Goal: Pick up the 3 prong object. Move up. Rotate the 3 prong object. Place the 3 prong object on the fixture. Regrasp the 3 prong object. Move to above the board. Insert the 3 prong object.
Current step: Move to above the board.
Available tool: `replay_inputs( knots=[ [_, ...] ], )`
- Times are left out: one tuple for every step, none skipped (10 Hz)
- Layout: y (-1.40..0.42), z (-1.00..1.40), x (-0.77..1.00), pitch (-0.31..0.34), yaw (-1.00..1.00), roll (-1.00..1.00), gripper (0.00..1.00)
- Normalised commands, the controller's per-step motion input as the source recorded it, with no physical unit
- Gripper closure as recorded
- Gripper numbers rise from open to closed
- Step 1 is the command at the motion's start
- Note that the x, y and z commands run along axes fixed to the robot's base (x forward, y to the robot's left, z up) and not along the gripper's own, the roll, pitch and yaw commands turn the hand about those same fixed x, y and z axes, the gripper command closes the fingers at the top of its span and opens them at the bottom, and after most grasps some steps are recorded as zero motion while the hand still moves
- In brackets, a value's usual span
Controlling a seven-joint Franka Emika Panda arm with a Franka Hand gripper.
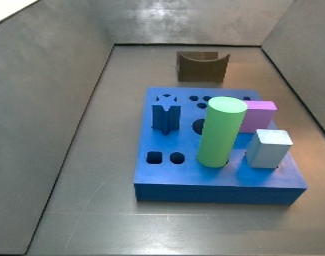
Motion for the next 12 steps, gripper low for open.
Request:
replay_inputs(
  knots=[
    [-1.00, -0.02, -0.69, -0.061, -0.12, -1.00, 1.00],
    [-1.00, -0.04, -0.69, -0.069, -0.12, -1.00, 1.00],
    [-1.00, -0.03, -0.73, -0.093, -0.12, -1.00, 1.00],
    [-1.00, -0.04, -0.76, -0.108, -0.12, -1.00, 1.00],
    [-1.00, -0.04, -0.79, -0.130, -0.12, -1.00, 1.00],
    [-1.00, -0.04, -0.84, -0.152, -0.12, -1.00, 1.00],
    [-1.00, -0.04, -0.89, -0.176, -0.12, -1.00, 1.00],
    [-1.00, -0.05, -0.97, -0.210, -0.11, -1.00, 1.00],
    [-0.95, -0.04, -1.00, -0.242, -0.11, -1.00, 1.00],
    [-0.85, -0.04, -1.00, -0.281, -0.10, -1.00, 1.00],
    [-0.54, -0.02, -0.81, -0.330, -0.10, -1.00, 1.00],
    [-0.30, -0.01, -0.62, -0.367, -0.10, -1.00, 1.00]
  ],
)
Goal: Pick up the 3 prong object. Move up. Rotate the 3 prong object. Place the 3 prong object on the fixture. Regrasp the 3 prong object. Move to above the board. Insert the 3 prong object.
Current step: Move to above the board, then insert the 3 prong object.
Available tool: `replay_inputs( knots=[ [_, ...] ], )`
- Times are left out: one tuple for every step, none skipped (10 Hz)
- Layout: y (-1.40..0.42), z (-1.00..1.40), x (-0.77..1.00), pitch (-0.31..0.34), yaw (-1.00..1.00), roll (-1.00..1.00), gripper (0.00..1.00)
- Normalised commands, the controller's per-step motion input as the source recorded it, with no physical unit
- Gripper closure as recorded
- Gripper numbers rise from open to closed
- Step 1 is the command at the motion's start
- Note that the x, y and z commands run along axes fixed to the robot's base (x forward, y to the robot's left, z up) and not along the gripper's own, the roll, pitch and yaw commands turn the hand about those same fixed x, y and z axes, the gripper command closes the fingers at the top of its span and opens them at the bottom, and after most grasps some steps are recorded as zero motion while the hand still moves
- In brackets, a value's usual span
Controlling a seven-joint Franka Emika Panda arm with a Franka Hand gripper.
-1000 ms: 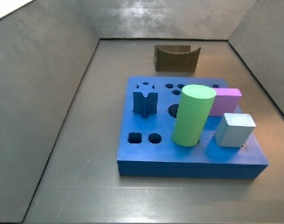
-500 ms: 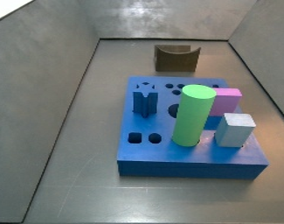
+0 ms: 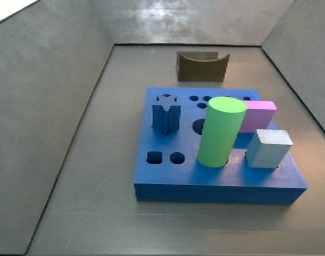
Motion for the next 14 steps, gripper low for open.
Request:
replay_inputs(
  knots=[
    [-0.12, -0.01, -0.46, -0.407, -0.10, -1.00, 1.00],
    [-0.01, 0.00, -0.36, -0.404, -0.08, -0.89, 1.00],
    [0.07, 0.01, -0.28, -0.353, -0.05, -0.63, 1.00],
    [0.08, 0.01, -0.23, -0.303, -0.03, -0.46, 1.00],
    [0.06, 0.01, -0.17, -0.224, -0.01, -0.30, 1.00],
    [0.05, 0.01, -0.12, -0.168, -0.01, -0.22, 1.00],
    [0.00, 0.00, 0.00, 0.000, 0.00, -0.01, 1.00],
    [0.00, -0.07, 0.00, 0.000, 0.00, -0.01, 1.00],
    [0.00, -0.09, 0.11, 0.000, 0.00, -0.06, 1.00],
    [0.06, 0.00, 0.14, 0.000, -0.10, -0.26, 1.00],
    [0.13, 0.00, 0.16, 0.000, -0.18, -0.37, 1.00],
    [0.12, 0.00, 0.12, 0.000, -0.23, -0.40, 1.00],
    [0.11, 0.00, 0.05, 0.000, -0.26, -0.39, 1.00],
    [0.14, -0.08, 0.08, -0.026, -0.32, -0.39, 1.00]
  ],
)
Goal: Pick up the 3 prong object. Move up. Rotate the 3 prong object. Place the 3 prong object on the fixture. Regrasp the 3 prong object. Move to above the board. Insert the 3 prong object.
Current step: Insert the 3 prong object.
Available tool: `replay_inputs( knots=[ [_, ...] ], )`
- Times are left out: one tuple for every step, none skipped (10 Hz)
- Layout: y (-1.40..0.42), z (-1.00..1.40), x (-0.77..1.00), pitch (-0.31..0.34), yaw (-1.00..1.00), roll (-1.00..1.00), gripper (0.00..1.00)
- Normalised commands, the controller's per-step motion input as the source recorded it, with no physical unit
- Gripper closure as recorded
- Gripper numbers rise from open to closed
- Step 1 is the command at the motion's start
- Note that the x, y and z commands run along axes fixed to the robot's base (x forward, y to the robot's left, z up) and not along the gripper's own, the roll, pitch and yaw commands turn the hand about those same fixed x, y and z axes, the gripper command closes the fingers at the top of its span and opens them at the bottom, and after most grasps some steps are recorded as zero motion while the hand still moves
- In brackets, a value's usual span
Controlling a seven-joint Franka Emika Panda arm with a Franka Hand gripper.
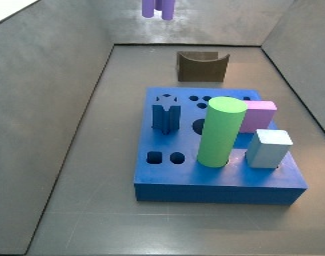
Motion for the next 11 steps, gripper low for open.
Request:
replay_inputs(
  knots=[
    [0.11, -0.08, 0.07, -0.050, -0.35, -0.38, 1.00],
    [0.11, -0.06, 0.08, -0.067, -0.37, -0.37, 1.00],
    [0.10, -0.06, 0.11, -0.114, -0.38, -0.36, 1.00],
    [0.09, -0.03, 0.13, -0.183, -0.44, -0.34, 1.00],
    [0.07, -0.07, 0.12, -0.196, -0.43, -0.30, 1.00],
    [0.02, -0.17, 0.07, -0.253, -0.29, -0.13, 1.00],
    [0.03, -0.12, 0.06, -0.257, -0.32, -0.12, 1.00],
    [0.00, -0.14, 0.00, -0.269, -0.33, -0.12, 1.00],
    [0.01, -0.13, 0.01, -0.269, -0.32, -0.12, 1.00],
    [0.00, -0.13, 0.00, -0.274, -0.35, -0.13, 1.00],
    [0.00, -0.18, 0.00, -0.277, -0.35, -0.11, 1.00]
  ],
)
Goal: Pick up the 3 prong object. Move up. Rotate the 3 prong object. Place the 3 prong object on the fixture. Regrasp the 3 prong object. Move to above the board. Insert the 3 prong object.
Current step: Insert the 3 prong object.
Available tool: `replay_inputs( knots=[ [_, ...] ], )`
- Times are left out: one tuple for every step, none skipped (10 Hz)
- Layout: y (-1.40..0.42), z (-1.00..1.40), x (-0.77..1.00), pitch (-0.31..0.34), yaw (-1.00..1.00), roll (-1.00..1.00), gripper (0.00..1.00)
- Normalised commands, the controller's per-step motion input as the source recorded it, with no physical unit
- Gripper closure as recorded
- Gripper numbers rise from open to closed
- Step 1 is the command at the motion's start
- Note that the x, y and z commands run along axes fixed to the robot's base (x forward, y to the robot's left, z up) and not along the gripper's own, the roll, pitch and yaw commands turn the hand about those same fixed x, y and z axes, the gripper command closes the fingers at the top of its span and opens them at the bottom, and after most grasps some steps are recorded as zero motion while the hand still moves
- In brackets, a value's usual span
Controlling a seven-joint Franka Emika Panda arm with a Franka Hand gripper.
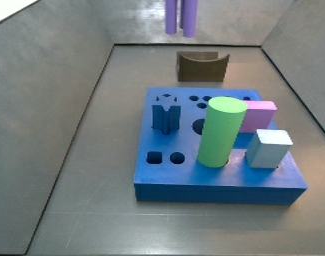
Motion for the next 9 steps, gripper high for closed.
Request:
replay_inputs(
  knots=[
    [0.00, -0.26, 0.00, -0.313, -0.36, -0.12, 1.00],
    [0.01, -0.21, 0.00, -0.323, -0.33, -0.09, 1.00],
    [0.03, -0.15, 0.02, -0.316, -0.28, -0.03, 1.00],
    [0.02, -0.12, 0.03, -0.269, -0.30, -0.02, 1.00],
    [0.05, -0.06, 0.01, -0.216, -0.23, -0.01, 1.00],
    [0.05, -0.06, 0.05, -0.169, -0.28, 0.00, 1.00],
    [0.04, -0.04, 0.00, -0.146, -0.36, 0.00, 1.00],
    [0.07, -0.01, 0.00, -0.103, -0.40, -0.01, 1.00],
    [0.08, -0.02, 0.01, -0.077, -0.46, -0.02, 1.00]
  ],
)
